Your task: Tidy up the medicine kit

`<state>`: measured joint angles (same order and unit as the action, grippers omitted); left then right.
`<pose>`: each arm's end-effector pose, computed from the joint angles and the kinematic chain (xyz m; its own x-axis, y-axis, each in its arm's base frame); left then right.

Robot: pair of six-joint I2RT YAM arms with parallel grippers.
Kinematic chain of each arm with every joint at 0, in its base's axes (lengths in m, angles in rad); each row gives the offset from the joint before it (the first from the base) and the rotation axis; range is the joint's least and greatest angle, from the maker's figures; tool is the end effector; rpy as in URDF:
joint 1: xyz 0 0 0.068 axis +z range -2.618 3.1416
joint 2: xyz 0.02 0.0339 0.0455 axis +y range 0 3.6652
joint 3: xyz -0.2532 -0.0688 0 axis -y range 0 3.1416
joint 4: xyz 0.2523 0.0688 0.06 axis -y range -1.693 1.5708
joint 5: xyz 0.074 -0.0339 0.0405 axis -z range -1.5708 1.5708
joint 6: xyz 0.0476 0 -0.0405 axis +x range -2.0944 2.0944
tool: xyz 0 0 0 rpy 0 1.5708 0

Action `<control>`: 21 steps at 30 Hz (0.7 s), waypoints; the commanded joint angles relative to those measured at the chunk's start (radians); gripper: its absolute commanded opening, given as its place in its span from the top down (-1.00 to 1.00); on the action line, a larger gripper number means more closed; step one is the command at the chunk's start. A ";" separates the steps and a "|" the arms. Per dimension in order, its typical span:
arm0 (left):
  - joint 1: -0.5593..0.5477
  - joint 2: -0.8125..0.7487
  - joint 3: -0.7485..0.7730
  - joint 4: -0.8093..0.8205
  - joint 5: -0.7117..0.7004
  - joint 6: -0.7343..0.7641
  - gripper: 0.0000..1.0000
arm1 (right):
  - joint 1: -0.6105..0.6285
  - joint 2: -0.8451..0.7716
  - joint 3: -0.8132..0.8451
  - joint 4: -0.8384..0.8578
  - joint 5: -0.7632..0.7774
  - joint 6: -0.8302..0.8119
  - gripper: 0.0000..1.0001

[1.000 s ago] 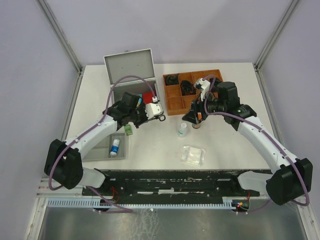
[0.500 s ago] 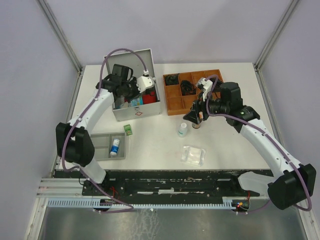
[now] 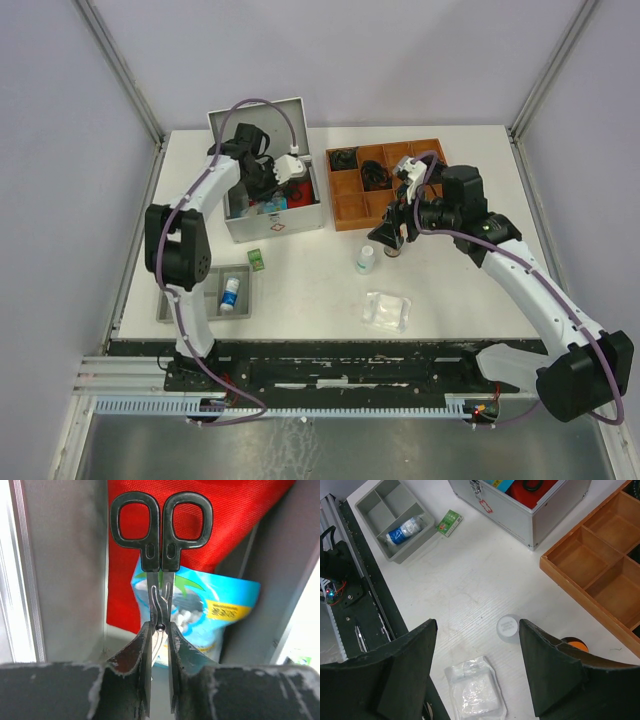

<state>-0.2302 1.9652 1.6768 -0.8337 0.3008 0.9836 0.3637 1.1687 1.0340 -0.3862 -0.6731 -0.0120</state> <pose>0.4136 -0.1114 0.2254 -0.2004 0.8636 -0.4626 0.9204 0.3278 0.2132 0.2469 0.1257 0.3167 -0.4557 -0.1835 -0.8710 -0.7890 0.5362 0.2998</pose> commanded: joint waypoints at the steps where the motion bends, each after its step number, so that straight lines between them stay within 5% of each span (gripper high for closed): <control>1: 0.011 0.073 0.112 -0.040 -0.009 0.072 0.95 | -0.008 -0.020 0.000 0.013 0.001 -0.020 -0.51; 15: 0.015 0.125 0.149 -0.064 -0.006 0.083 0.91 | -0.017 -0.028 -0.005 0.012 0.001 -0.034 -0.51; 21: 0.015 0.107 0.146 -0.064 -0.002 0.077 0.68 | -0.019 -0.033 -0.009 0.012 -0.003 -0.038 -0.51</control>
<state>-0.2192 2.1017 1.8011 -0.8810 0.2890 1.0214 0.3504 1.1648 1.0260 -0.3893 -0.6727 -0.0322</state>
